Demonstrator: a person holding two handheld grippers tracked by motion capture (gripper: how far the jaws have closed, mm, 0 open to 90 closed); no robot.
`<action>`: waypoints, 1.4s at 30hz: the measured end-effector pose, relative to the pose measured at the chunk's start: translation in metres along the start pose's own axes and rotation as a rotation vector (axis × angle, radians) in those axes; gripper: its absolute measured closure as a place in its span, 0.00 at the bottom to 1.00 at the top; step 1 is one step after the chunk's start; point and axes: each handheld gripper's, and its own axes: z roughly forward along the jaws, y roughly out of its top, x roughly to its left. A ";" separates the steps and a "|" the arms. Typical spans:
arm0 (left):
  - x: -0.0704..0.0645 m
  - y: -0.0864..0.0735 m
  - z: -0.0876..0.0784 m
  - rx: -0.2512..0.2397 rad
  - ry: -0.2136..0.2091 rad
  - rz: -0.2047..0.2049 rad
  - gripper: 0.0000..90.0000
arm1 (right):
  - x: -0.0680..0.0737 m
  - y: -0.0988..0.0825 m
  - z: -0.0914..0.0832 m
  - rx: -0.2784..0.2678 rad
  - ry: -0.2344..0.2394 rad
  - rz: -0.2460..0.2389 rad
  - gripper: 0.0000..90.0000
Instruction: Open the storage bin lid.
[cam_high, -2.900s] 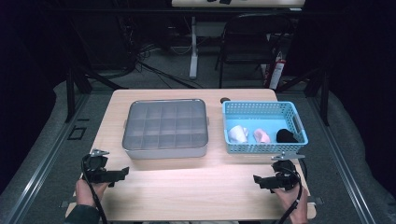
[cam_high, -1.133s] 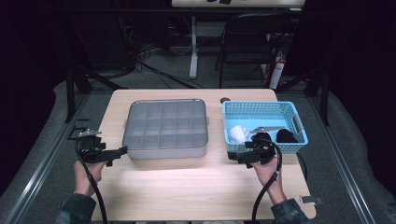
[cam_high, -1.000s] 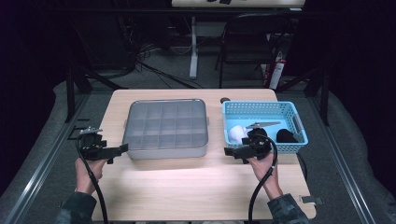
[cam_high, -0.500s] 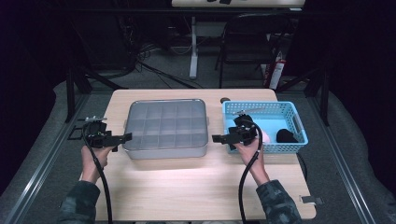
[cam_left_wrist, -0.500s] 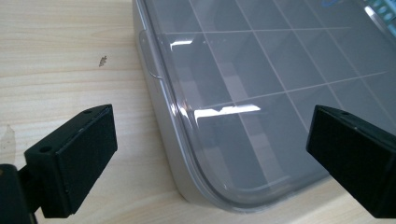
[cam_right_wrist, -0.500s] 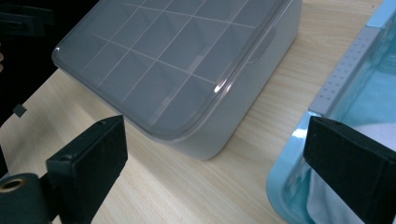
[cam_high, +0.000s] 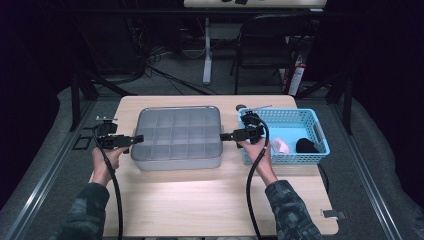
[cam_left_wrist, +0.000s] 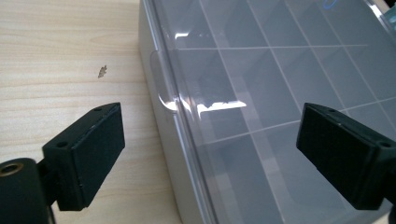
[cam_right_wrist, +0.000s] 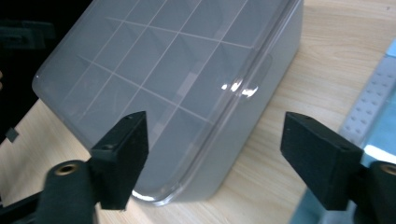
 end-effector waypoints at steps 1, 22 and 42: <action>0.001 0.001 0.001 0.005 -0.005 -0.004 0.11 | -0.001 0.001 0.002 0.000 0.000 0.002 0.31; 0.008 0.009 0.022 0.062 -0.015 -0.022 0.36 | -0.006 0.015 0.036 0.061 -0.052 0.074 0.55; 0.009 0.009 0.024 0.063 -0.049 -0.045 0.42 | -0.013 0.017 0.046 0.108 0.011 0.136 0.57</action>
